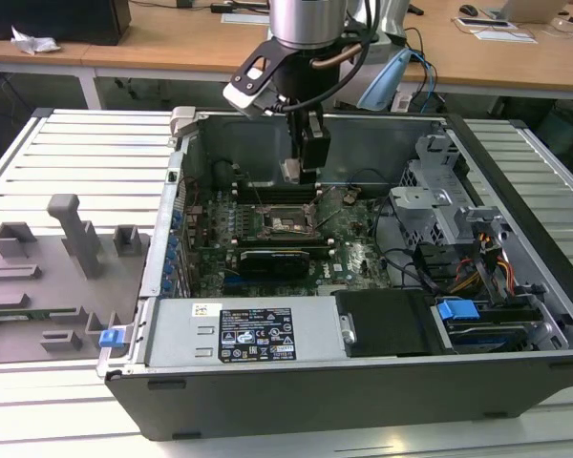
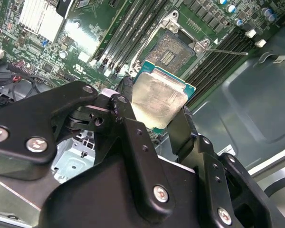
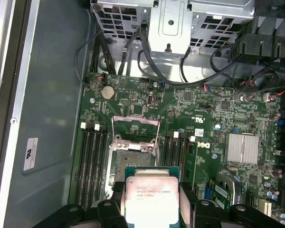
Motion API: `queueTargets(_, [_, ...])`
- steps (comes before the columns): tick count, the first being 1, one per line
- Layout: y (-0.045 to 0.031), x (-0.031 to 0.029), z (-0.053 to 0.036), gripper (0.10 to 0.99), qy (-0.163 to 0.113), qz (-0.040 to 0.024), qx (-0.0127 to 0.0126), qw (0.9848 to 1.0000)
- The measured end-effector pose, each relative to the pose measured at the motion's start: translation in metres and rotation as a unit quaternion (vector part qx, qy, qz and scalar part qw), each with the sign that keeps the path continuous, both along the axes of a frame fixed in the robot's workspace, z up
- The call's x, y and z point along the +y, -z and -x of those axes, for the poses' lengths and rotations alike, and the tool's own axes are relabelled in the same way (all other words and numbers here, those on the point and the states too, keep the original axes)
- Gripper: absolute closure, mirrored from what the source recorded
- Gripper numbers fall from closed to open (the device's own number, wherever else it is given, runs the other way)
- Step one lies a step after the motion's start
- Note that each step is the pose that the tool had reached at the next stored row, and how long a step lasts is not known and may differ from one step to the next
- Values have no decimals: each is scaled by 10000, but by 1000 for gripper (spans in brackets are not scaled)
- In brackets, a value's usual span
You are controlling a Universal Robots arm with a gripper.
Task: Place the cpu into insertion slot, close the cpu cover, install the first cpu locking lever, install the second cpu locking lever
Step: 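Place the cpu into insertion slot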
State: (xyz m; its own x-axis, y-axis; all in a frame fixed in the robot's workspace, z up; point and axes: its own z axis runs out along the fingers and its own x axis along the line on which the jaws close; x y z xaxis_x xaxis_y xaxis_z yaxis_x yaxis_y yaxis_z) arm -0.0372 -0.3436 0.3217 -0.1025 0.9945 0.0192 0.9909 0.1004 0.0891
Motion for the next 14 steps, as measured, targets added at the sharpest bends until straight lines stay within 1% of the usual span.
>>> queueTargets(14, [101,0,7,545,7,0,5,10000])
